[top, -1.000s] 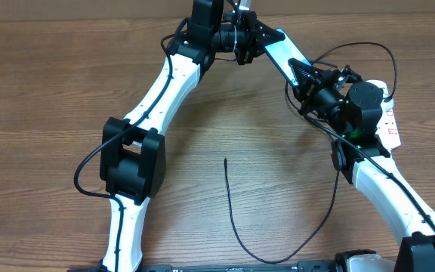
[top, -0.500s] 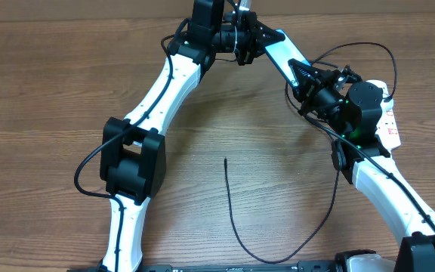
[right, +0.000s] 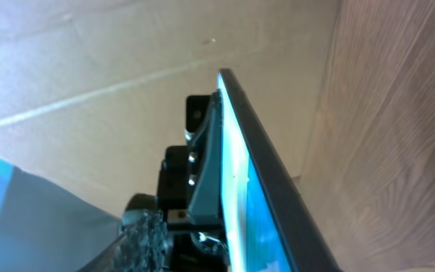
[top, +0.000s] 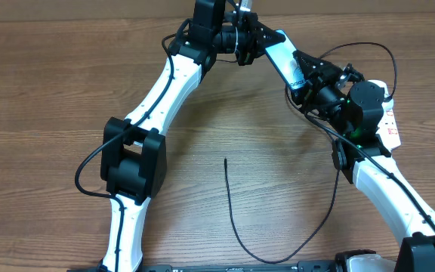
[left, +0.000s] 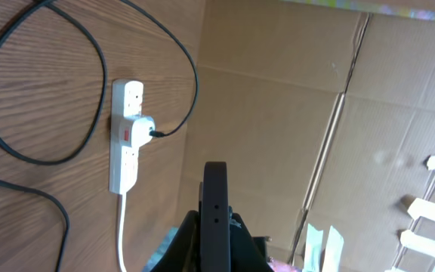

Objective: Plug charger to phone and switch on socket

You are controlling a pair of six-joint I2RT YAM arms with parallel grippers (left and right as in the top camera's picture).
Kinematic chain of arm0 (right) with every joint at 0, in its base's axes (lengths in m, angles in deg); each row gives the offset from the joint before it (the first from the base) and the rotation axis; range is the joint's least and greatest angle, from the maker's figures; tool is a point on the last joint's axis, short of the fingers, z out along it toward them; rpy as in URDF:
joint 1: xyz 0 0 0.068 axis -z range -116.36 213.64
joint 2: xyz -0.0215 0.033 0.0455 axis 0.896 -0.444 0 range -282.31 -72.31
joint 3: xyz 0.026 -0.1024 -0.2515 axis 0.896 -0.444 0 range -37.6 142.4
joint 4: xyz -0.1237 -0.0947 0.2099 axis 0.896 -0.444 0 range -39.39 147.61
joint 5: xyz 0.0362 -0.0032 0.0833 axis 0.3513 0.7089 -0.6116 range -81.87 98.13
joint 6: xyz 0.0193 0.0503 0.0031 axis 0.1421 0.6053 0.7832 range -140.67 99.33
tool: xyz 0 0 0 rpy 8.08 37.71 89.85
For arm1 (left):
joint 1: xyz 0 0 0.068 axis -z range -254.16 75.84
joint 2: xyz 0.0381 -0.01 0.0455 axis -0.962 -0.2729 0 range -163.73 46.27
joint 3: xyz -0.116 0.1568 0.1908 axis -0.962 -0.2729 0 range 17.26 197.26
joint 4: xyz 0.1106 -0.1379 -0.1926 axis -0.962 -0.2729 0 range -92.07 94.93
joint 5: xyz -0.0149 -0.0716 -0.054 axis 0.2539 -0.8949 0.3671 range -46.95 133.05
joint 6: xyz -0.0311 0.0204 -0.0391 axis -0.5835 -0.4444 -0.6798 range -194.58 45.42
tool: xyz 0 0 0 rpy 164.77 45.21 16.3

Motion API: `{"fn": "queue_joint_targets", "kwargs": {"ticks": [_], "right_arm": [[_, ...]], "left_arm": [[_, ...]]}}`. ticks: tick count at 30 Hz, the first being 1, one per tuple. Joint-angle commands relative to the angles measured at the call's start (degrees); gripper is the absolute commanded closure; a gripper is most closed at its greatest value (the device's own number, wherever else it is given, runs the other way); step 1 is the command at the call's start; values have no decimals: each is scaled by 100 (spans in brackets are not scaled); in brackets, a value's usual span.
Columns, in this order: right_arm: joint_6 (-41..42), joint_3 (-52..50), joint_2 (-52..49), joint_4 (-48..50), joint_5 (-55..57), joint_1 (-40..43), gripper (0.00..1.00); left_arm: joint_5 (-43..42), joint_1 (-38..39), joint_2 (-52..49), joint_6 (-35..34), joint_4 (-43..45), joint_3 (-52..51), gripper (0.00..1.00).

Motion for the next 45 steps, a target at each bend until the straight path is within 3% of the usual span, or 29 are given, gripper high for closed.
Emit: {"fn": "queue_joint_targets", "kwargs": {"ticks": [1,4,8,14,27,35,45], "right_arm": [[28,107,55,-26,-236,-48,32],[26,107,55,-26,-236,-48,11],[26,107,55,-26,-236,-46,0],[-15,107,55,-55,-334,-46,0],[-940,107,55,-289,-1268,-39,0],[-2986,107,55,-1010,-2168,-39,0],[-6081,107,55,-3847,-2212,-138,6]], "left_arm": [[328,-22,15,26,85,98,96],[282,-92,15,-17,87,98,96],[153,-219,15,-61,90,98,96],[-343,-566,15,-72,98,98,96],[-3379,-1941,15,973,131,98,96],[-3633,-2052,15,1792,-24,94,96],[-3635,-2026,15,3141,-55,94,96]]}}
